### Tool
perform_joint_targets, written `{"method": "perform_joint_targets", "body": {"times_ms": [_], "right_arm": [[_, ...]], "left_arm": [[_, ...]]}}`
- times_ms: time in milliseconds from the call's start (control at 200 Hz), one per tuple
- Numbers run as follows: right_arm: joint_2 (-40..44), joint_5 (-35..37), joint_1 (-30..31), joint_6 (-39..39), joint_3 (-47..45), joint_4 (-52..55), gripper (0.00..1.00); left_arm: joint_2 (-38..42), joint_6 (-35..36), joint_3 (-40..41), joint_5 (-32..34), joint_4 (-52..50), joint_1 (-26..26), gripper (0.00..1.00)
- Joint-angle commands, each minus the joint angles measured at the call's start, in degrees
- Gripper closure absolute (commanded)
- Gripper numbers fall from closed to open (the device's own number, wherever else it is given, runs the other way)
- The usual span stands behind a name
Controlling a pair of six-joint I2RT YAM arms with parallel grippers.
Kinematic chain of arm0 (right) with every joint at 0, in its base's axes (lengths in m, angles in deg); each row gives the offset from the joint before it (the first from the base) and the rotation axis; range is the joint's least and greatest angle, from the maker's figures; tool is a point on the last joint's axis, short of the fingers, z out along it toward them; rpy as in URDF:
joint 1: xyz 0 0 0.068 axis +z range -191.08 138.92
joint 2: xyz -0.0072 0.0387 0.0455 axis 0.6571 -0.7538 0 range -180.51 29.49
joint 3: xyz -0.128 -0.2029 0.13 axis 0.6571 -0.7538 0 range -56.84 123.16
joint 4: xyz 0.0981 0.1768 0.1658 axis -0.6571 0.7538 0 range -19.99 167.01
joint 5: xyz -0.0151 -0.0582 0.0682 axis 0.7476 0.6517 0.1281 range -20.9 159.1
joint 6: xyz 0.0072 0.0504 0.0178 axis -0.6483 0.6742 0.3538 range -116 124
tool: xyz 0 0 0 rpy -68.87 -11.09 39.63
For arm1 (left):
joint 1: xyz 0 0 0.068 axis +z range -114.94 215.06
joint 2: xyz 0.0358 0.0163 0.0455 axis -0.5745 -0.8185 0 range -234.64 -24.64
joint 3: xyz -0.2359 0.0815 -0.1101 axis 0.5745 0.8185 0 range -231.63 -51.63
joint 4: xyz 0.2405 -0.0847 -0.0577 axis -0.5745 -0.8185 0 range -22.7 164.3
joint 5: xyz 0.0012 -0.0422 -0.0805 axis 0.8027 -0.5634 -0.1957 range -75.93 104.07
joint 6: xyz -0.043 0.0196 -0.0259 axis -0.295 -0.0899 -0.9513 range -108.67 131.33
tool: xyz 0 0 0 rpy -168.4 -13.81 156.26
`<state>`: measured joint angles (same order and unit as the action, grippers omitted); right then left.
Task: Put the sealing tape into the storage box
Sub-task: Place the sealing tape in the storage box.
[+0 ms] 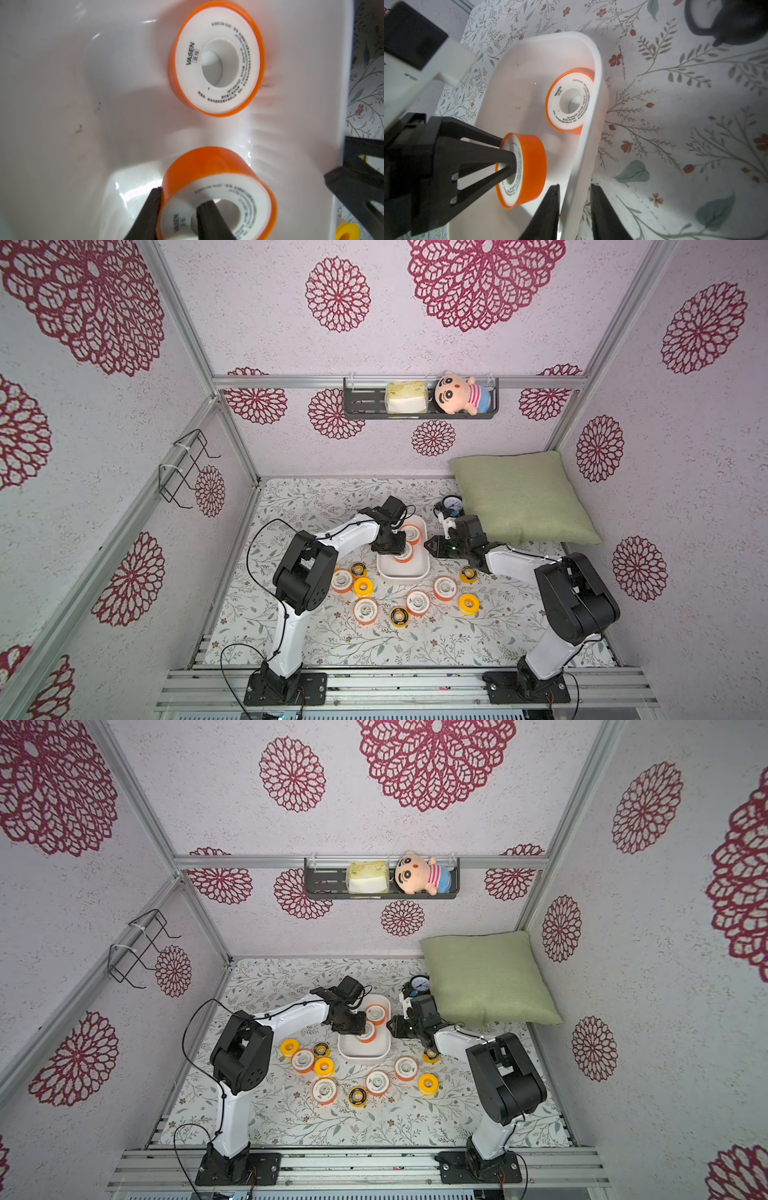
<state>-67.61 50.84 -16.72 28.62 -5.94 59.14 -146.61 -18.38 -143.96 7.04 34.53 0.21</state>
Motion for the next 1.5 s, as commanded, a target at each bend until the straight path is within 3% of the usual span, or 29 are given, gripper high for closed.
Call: {"method": "perform_joint_targets", "body": {"times_ms": [0,435,750,1121,1496], "right_arm": [[-0.2,-0.8,-0.4,0.5,1.9,-1.0,0.69],[0.0,-0.6,-0.4,0.3,2.0,-0.5,0.68],[0.4,-0.5,-0.5,0.2,2.0,-0.1,0.68],[0.5,-0.6,-0.5,0.1,2.0,0.2,0.68],[1.4,0.9,-0.6,0.0,1.9,0.5,0.66]], "left_arm": [[-1.4,0.9,-1.9,-0.9,-0.5,-0.7,0.71],[-6.2,1.1,-6.6,-2.2,-2.0,-1.0,0.68],[-7.8,1.2,-8.3,-2.4,-2.1,-1.3,0.58],[-8.6,0.2,-9.2,-4.4,-0.4,-1.3,0.61],[-7.9,-0.1,-9.2,-5.2,0.3,-1.3,0.56]]}}
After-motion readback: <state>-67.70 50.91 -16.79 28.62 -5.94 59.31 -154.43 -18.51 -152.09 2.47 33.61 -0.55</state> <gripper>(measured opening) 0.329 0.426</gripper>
